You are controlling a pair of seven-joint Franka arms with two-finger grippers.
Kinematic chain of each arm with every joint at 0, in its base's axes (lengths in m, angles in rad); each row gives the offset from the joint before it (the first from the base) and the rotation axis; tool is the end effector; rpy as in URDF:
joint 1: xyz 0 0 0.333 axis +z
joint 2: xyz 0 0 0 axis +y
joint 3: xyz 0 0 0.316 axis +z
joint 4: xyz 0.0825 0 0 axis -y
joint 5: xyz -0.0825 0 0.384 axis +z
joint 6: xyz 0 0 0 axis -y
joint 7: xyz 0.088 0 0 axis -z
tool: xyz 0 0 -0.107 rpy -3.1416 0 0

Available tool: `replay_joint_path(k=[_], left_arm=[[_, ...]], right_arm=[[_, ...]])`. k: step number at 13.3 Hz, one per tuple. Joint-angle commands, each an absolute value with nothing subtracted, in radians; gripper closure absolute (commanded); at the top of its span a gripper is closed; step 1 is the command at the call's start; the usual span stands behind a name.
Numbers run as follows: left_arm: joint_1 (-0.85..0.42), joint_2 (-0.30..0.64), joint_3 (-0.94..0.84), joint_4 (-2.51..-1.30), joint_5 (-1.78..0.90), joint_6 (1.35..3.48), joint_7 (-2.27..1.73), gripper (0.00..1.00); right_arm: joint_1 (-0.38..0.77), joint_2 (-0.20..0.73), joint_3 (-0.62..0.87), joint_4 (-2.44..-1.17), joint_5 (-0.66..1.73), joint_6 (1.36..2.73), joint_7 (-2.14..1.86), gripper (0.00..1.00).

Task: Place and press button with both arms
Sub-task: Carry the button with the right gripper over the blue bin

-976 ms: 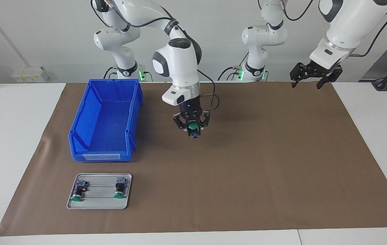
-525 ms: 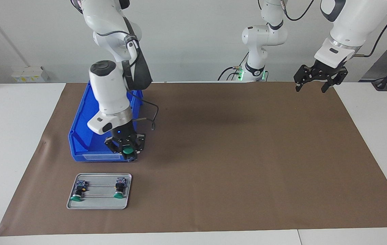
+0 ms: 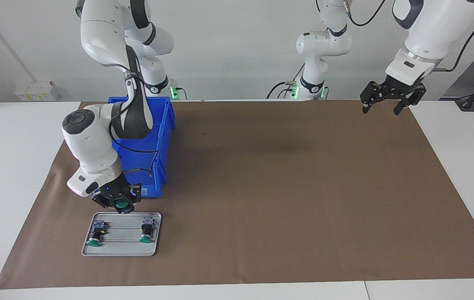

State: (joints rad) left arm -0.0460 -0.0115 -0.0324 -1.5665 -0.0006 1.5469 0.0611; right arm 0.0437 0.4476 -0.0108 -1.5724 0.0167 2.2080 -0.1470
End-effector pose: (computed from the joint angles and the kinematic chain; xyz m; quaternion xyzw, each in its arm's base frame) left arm 0.5469 -0.0431 0.6308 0.9976 -0.0697 -0.0041 0.0001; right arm 0.6989 0.0246 0.4011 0.9919 0.0859 0.0940 0.0005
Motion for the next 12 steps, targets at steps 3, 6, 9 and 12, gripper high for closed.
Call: replay_joint_path(k=[3,6,9,12], left_arm=[[-0.043,-0.031,-0.031,-1.592,0.006,1.555,0.066,0.0],[-0.043,-0.031,-0.031,-1.592,0.006,1.555,0.066,0.0],[-0.043,-0.031,-0.031,-1.592,0.006,1.555,0.066,0.0],[-0.043,-0.031,-0.031,-1.592,0.006,1.555,0.066,0.0]], right_arm=[[0.026,0.288,0.009,-1.635,0.043,1.993,-0.169,1.0],[0.026,0.097,0.008,-1.933,0.043,2.118,-0.169,1.0],[-0.003,-0.018,0.008,-2.174,0.044,2.244,-0.161,1.0],[-0.028,-0.028,0.008,-2.27,0.044,2.312,-0.175,1.0]])
